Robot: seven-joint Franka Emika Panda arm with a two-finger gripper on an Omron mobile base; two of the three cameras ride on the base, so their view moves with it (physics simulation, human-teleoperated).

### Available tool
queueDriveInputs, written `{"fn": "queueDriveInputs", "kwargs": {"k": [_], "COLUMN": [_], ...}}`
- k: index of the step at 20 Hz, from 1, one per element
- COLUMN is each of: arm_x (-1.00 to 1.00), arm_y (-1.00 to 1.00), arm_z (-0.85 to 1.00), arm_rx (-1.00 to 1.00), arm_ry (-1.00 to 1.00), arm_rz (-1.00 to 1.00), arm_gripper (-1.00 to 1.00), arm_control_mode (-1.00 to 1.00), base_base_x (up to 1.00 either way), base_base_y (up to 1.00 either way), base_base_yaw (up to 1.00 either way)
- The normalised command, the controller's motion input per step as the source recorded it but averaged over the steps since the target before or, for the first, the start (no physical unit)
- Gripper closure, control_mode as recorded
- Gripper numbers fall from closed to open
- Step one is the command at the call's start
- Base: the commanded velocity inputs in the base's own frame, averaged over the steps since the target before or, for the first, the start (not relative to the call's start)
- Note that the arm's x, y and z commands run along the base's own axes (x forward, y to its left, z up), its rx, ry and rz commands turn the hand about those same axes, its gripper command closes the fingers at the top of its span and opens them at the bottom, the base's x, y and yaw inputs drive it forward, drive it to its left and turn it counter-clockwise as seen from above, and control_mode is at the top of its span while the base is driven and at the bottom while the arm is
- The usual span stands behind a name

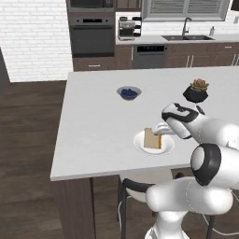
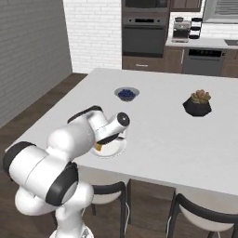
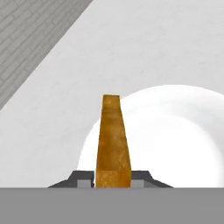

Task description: Start the toaster. Once the lever pops up, take the bread to the plate on the dining counter.

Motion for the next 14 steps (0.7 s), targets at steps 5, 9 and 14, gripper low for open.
{"fn": "queueDriveInputs", "kwargs": {"k": [5,9,14], "arm_x": [0.33,0.15,0.0], "arm_y": [0.0,0.0,-0.04], "arm_z": [-0.26,-0.18,-0.01], "arm_rx": [0.0,0.0,-0.03], "arm_ry": [0.0,0.0,0.0], "arm_rz": [0.0,0.0,-0.03], "arm_gripper": [-1.0,-1.0,-1.0], "arm_control_mode": [-1.0,-1.0,-1.0], "base_base_x": [0.0,0.0,0.0], "base_base_y": [0.0,0.0,0.0], "base_base_yaw": [0.0,0.0,0.0]}}
